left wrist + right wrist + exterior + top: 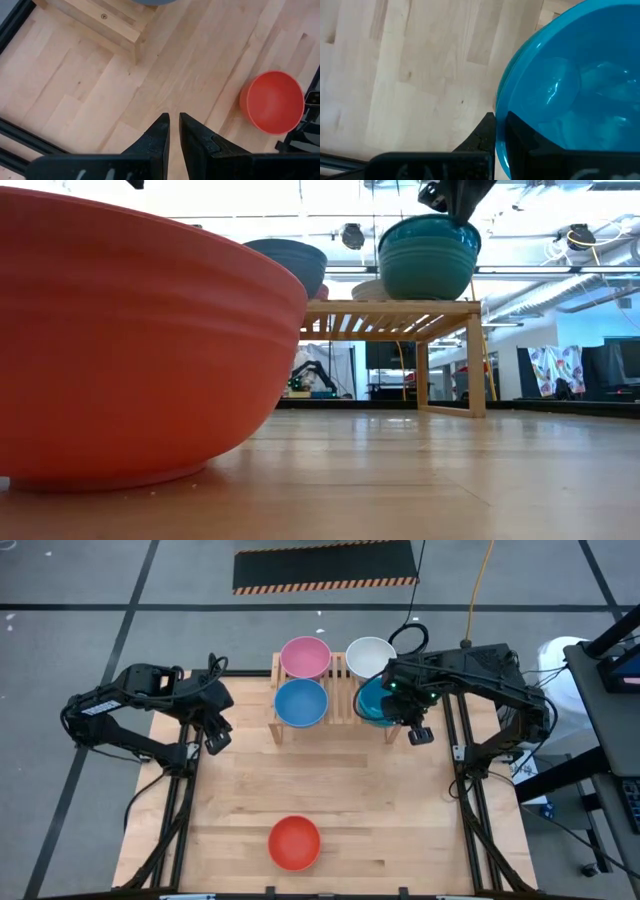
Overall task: Place and stack bowls onto a shelf
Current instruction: Stack the blue bowl on top of the green bowl on the shelf
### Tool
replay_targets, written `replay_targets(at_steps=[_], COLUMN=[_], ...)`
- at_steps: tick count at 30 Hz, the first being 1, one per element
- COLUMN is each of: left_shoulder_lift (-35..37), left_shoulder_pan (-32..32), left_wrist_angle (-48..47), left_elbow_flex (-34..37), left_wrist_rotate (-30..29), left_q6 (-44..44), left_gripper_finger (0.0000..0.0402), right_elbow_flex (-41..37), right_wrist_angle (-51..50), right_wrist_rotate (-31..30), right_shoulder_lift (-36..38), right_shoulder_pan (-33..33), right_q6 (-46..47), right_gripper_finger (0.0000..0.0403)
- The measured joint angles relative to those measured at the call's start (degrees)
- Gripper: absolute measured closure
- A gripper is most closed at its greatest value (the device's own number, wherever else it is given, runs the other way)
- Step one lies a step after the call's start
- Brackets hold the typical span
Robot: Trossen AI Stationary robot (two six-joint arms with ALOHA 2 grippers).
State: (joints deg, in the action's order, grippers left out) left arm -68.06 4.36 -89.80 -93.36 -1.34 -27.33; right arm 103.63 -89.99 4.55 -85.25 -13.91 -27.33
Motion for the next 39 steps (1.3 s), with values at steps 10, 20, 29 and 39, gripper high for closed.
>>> replay_targets(at_steps=[10, 20, 29, 39], left_shoulder_lift=[-0.01, 0.0, -0.02, -0.01], left_shoulder_pan=[0.0, 0.0, 0.0, 0.0], left_wrist_angle=[0.0, 0.0, -0.02, -0.08], left_elbow_flex=[0.0, 0.0, 0.0, 0.0], left_wrist_rotate=[0.0, -0.02, -0.02, -0.02], left_q6=[0.01, 0.02, 0.04, 0.04], left_gripper_finger=[0.0355, 0.0355, 0.0355, 0.0355], right_elbow_flex=[0.0, -0.02, -0.02, -0.02], right_wrist_angle=[-0.01, 1.44, 1.87, 1.89], right_wrist_rotate=[0.0, 0.1, 0.23, 0.25], right_shoulder_lift=[0.0, 0.0, 0.0, 0.0], right_shoulder_pan=[0.0, 0.13, 0.13, 0.13], right_q6=[-0.8, 2.37, 4.87, 5.7], right_gripper_finger=[0.0397, 0.0385, 0.0369, 0.0367])
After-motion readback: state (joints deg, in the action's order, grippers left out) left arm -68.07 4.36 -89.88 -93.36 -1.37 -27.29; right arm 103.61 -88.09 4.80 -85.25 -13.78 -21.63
